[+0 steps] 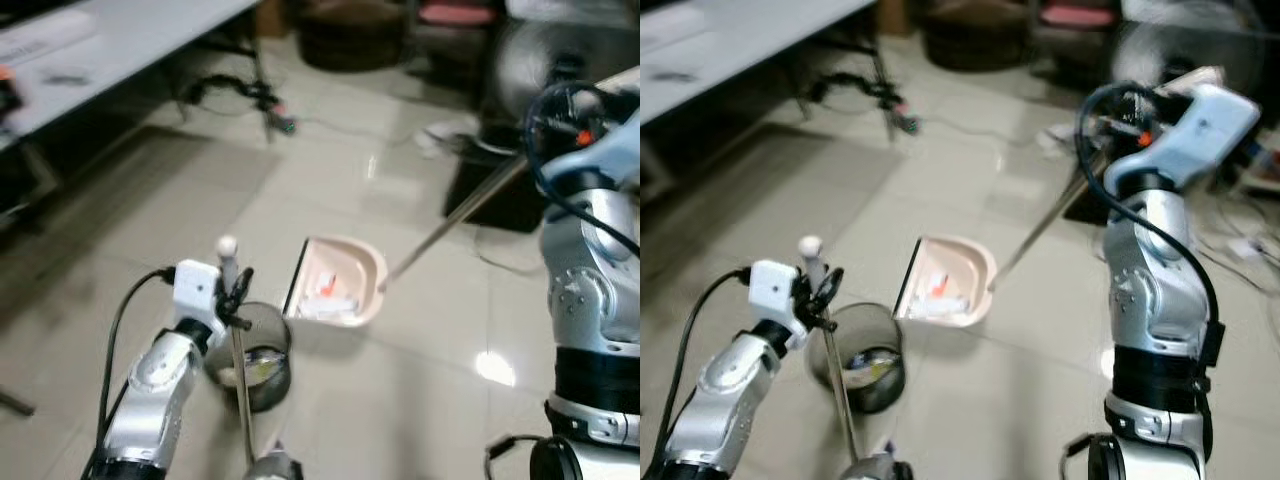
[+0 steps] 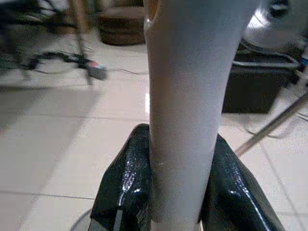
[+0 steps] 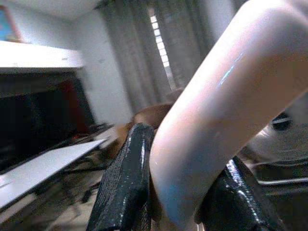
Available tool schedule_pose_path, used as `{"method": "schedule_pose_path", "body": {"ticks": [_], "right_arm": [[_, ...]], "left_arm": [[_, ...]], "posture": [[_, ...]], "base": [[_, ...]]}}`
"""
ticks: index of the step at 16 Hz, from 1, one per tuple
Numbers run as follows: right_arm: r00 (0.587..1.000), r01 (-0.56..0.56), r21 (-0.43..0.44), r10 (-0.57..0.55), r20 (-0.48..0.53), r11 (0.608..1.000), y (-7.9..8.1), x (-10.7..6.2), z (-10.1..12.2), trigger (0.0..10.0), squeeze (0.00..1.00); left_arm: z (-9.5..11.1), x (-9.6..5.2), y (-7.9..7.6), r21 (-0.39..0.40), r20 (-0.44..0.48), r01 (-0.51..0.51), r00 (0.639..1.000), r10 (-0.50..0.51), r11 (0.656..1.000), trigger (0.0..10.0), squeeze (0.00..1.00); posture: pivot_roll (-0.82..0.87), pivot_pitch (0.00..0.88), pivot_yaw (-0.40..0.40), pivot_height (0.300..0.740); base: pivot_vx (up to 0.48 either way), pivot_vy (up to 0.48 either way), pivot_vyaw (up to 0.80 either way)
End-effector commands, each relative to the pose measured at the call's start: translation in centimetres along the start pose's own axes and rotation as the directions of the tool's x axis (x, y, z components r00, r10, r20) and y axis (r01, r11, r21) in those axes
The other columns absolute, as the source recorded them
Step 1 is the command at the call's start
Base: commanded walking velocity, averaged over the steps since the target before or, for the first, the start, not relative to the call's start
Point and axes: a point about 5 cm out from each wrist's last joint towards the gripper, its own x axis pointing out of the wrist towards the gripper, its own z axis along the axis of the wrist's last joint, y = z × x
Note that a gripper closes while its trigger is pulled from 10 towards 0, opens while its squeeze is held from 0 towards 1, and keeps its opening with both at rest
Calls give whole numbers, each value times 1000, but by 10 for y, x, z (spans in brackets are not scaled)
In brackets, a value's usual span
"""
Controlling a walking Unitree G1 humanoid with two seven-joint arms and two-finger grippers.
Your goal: Sweep floor
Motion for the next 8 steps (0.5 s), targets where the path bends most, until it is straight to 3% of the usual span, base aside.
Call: {"method": "schedule_pose_path", "body": {"ticks": [1, 5, 7, 8], "right_arm": [[999, -11, 46, 9, 47, 999, 4, 4, 14, 10000, 0], [999, -7, 62, 5, 39, 998, 7, 5, 14, 10000, 0], [1000, -5, 51, 4, 22, 999, 7, 6, 10, 10000, 0], [1000, -5, 26, 4, 14, 1000, 8, 5, 7, 10000, 0]], "left_arm": [[12, 2, 1, 39, 39, -22, 999, 20, 999, 10000, 0], [15, 2, 9, 38, 54, -117, 992, 115, 992, 10000, 0], [21, 2, 15, 94, 63, -163, 985, 158, 982, 10000, 0], [26, 3, 17, 94, 95, -175, 982, 166, 980, 10000, 0]], "posture": [[-83, 1, 61, 740], [-80, 2, 59, 740], [-76, 0, 53, 740], [-75, 0, 50, 740]], "base": [[0, 0, 800], [0, 0, 800], [0, 0, 800], [300, 0, 0]]}}
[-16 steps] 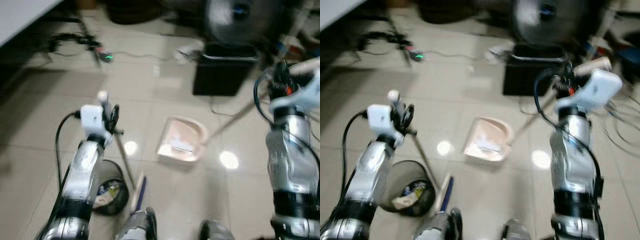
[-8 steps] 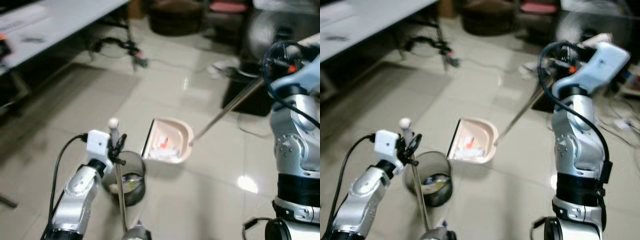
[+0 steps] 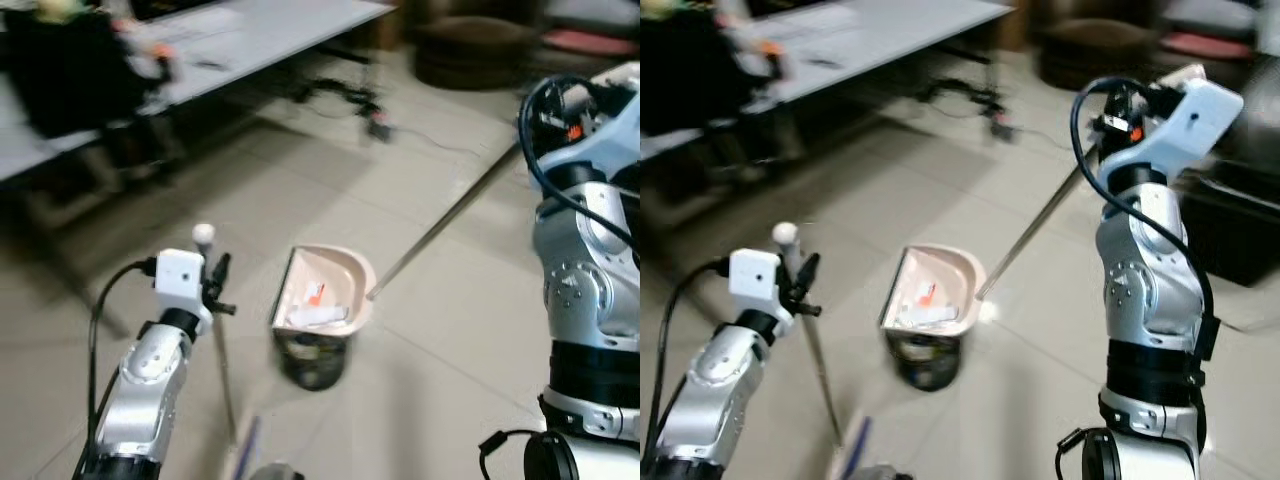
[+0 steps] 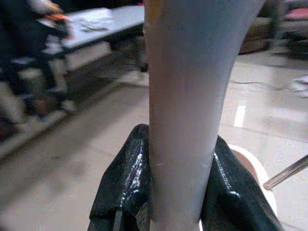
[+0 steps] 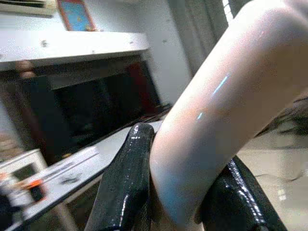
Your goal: Sweep floor
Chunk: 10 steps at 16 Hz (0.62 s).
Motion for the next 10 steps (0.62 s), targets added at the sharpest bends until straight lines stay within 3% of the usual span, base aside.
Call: {"method": "schedule_pose_path", "body": {"ticks": [1, 10], "right_arm": [[999, 3, -2, -3, 33, 1000, 1, 1, 7, 10000, 0], [999, 40, -41, -39, 28, 998, -10, -4, 5, 10000, 0]], "left_arm": [[15, 4, 0, 19, 68, -1, 998, 0, 1000, 10000, 0], [21, 12, -9, -24, 93, 30, 995, -27, 999, 10000, 0]], "posture": [[-75, 0, 50, 740], [-87, 6, 53, 740]], "base": [[334, 0, 0], [385, 0, 0]]}}
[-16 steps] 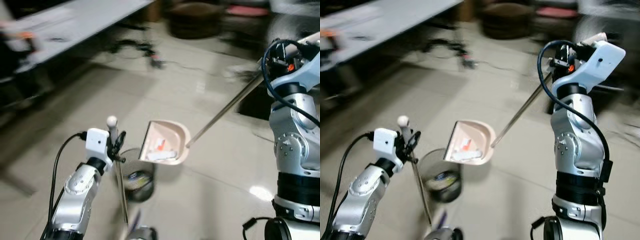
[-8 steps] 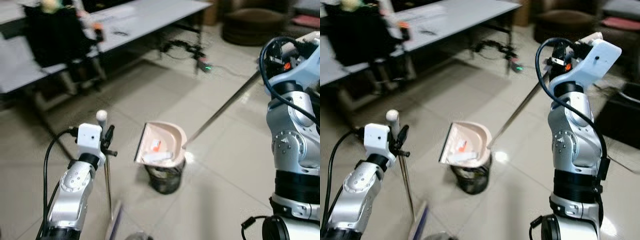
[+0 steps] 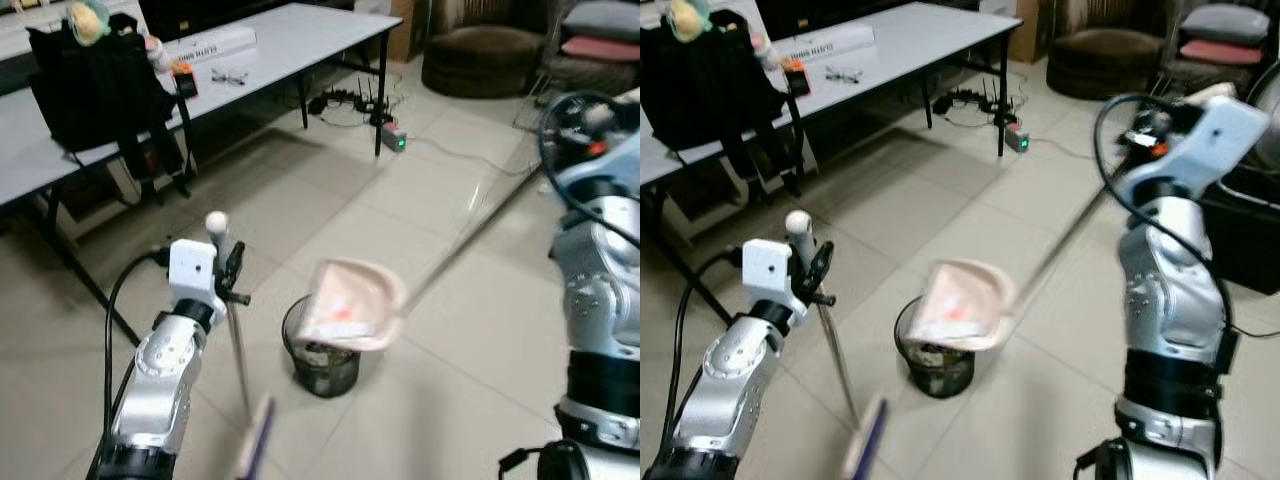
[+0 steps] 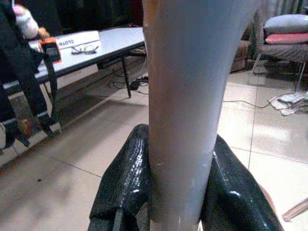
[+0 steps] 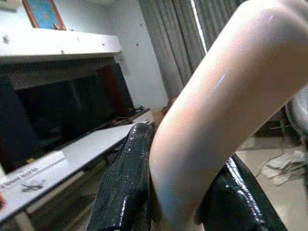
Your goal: Sweep floor
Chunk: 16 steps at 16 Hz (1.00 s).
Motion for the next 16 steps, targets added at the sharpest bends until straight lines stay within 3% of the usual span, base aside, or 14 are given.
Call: {"method": "schedule_pose_path", "body": {"ticks": [1, 9, 13, 16], "right_arm": [[998, -56, 37, 55, 42, 998, 14, 0, 10, 10000, 0], [997, -71, 6, 71, 34, 997, 14, 1, 9, 10000, 0], [995, -81, -17, 82, 49, 997, 14, 1, 11, 10000, 0], [977, -185, -39, 188, 100, 982, 29, -1, 13, 10000, 0]], "left_arm": [[10, 4, 5, 17, 37, -8, 999, 7, 1000, 10000, 0], [10, 5, 1, 0, 38, 2, 999, -2, 1000, 10000, 0], [9, 6, 0, -12, 37, 8, 999, -7, 1000, 10000, 0], [9, 6, 0, -10, 37, 10, 999, -9, 1000, 10000, 0]], "posture": [[-87, 6, 53, 740], [-95, 11, 46, 740], [-94, 9, 44, 740], [-91, 7, 45, 740]], "base": [[386, 0, 0], [405, 0, 0], [0, 0, 0], [0, 0, 0]]}}
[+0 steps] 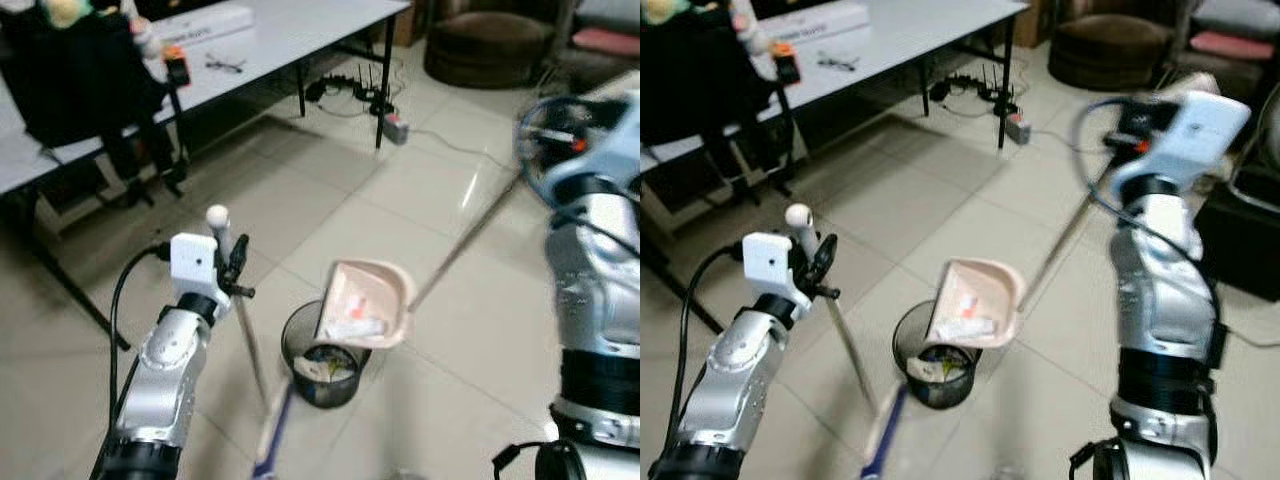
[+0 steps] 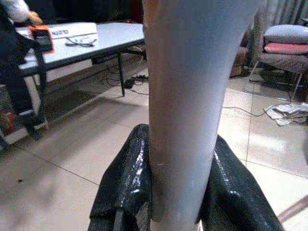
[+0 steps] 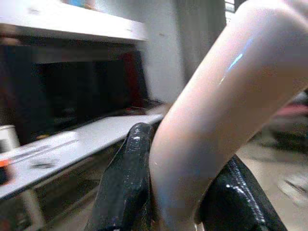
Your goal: Sweep floor
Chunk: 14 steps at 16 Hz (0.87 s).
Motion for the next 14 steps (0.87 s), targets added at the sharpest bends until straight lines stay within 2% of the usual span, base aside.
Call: {"method": "schedule_pose_path", "body": {"ticks": [1, 4, 7, 11, 13, 14], "right_arm": [[989, -97, -12, 98, 109, 995, 15, 0, 17, 10000, 0], [949, -251, -131, 270, 160, 959, 38, -6, 16, 10000, 0], [868, -431, -247, 474, 149, 868, 70, -22, -1, 10000, 0], [779, -565, -268, 612, 139, 780, 98, -45, -21, 10000, 0], [689, -638, -363, 714, 127, 680, 113, -60, -28, 10000, 0], [661, -653, -391, 740, 125, 649, 117, -64, -30, 10000, 0]], "left_arm": [[4, 1, 4, 24, 11, -4, 1000, 4, 1000, 10000, 0], [3, 2, 3, 25, 8, 5, 1000, -5, 1000, 10000, 0], [3, 3, 1, 28, 10, 21, 1000, -21, 999, 10000, 0], [3, 5, 0, 32, 15, 29, 999, -29, 999, 10000, 0], [4, 6, -2, 39, 20, 37, 999, -38, 999, 10000, 0], [4, 7, -2, 41, 20, 40, 999, -41, 998, 10000, 0]], "posture": [[-91, 7, 45, 740], [-93, 4, 48, 740], [-90, 0, 45, 740], [-86, 0, 46, 740], [-85, 0, 47, 740], [-85, 0, 48, 740]], "base": [[0, 0, 0], [0, 0, 0], [0, 0, 0], [0, 0, 0], [0, 0, 0], [0, 0, 0]]}}
